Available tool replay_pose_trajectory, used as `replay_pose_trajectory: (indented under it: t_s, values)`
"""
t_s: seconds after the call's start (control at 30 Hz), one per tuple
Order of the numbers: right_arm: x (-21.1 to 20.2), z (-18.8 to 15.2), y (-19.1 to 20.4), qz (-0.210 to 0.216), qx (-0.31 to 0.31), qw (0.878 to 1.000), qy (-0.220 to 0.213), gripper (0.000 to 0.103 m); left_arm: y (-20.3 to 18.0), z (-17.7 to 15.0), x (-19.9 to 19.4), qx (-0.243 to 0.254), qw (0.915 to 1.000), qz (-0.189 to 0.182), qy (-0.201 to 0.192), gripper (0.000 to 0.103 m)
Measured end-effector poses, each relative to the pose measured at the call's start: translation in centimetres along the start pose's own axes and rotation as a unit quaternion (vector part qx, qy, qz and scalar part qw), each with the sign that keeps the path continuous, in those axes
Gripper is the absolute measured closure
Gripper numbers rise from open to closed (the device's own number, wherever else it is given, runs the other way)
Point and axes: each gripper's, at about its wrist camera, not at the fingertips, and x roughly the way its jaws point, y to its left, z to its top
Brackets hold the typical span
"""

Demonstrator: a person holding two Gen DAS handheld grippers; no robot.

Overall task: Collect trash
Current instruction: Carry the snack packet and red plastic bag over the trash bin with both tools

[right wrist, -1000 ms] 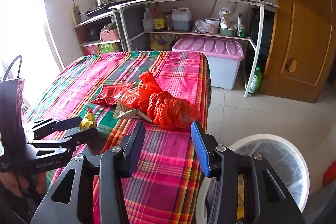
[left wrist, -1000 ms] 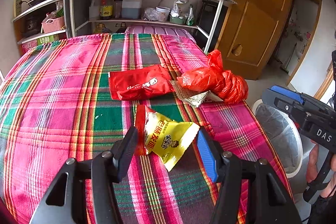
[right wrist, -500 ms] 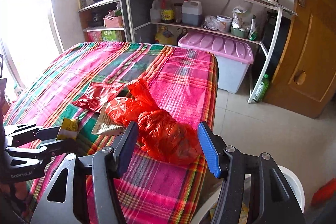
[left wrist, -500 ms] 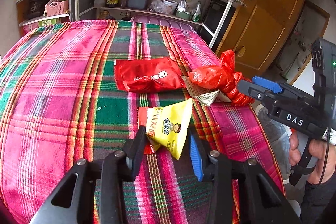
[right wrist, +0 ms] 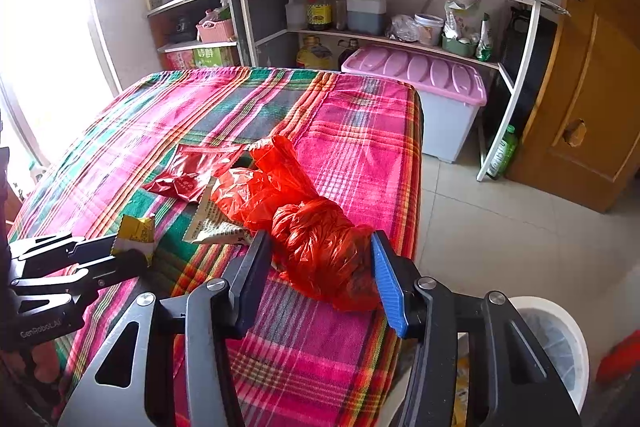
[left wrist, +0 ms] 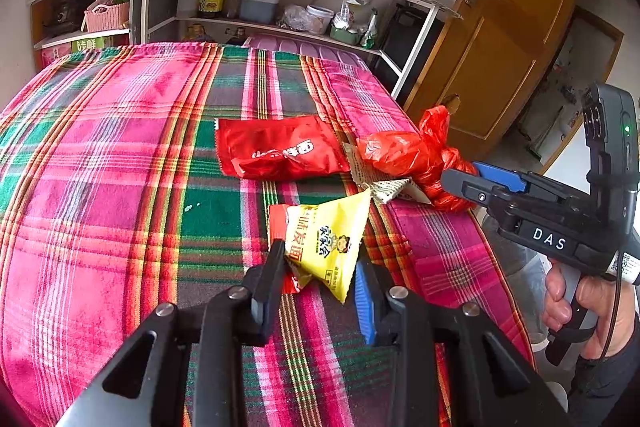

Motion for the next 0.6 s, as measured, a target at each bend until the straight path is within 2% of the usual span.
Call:
replay_pose_trajectory:
  t_s: [0.27,0.6]
  values:
    - [-2.3,-0.4,-0.2,0.009,0.024,0.999,-0.021,0.052,-0.4,-0.4,-1.0,0.004,0.9999,-0.003,-0.012,0.071]
    - [-7.0,-3.0,0.0,0.013,0.056,0.997,-0.053,0.052,-1.9,-0.9,-3.2,0.014,0.9993,-0.014,-0.031,0.071]
